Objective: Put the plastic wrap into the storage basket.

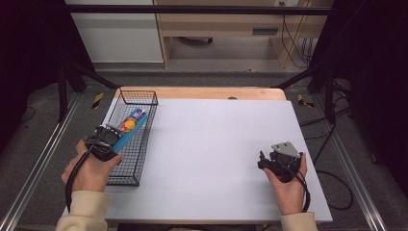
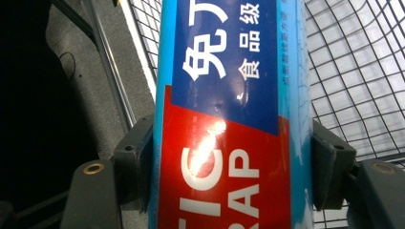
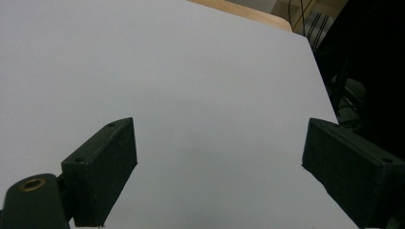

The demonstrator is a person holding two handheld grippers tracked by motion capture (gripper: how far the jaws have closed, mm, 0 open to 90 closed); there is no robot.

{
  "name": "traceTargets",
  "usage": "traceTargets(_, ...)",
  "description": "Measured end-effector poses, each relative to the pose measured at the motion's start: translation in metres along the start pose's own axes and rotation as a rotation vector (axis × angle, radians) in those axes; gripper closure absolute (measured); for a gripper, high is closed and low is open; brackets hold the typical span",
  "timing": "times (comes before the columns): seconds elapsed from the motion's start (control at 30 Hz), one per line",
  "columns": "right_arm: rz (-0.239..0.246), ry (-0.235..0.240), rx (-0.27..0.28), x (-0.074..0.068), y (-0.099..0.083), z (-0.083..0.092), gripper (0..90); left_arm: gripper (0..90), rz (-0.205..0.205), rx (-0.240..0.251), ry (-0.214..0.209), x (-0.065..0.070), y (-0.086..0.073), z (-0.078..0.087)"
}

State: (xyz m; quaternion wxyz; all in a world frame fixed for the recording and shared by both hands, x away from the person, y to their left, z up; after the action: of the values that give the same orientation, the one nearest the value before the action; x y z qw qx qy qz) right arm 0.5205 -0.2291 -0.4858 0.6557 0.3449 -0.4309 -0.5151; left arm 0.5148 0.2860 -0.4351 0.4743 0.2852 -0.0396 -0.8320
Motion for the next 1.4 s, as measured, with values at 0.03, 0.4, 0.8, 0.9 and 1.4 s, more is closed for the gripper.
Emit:
traceTargets(0.03,-0.001,0.000,0.000,0.000,0.000,0.000,11.6,32.0,-0.013,-0.006,0.009,0.000,0.001,-0.001)
traceTargets(0.4,0.008,0.007,0.003,-0.001,0.000,-0.001,11.5,32.0,-0.061,-0.070,0.014,0.001,0.005,-0.008)
traceTargets(0.8,0.011,0.006,-0.002,0.000,-0.001,-0.001,11.4,32.0,-0.077,-0.107,-0.007,0.006,0.004,-0.017)
traceTargets(0.9,0.008,0.007,0.000,0.000,-0.001,-0.001,11.5,31.9,-0.069,-0.104,-0.016,0.006,0.003,-0.018)
traceTargets(1.4,0.009,0.008,-0.004,0.000,-0.001,-0.002,11.5,31.8,-0.056,-0.089,-0.023,0.009,0.001,-0.021)
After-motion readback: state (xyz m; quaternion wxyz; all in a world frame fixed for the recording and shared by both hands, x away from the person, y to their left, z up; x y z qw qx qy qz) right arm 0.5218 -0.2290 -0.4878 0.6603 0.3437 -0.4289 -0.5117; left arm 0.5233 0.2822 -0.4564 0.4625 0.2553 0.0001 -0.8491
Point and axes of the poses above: each handheld gripper's, and its own axes: z roughly backward along the jaws, y roughly out of its top, x roughly to its right, the point moved 8 cm from there along -z, roughly forward along the jaws, and after that the axes turned 9 degrees about x, right-handed, at the moved point
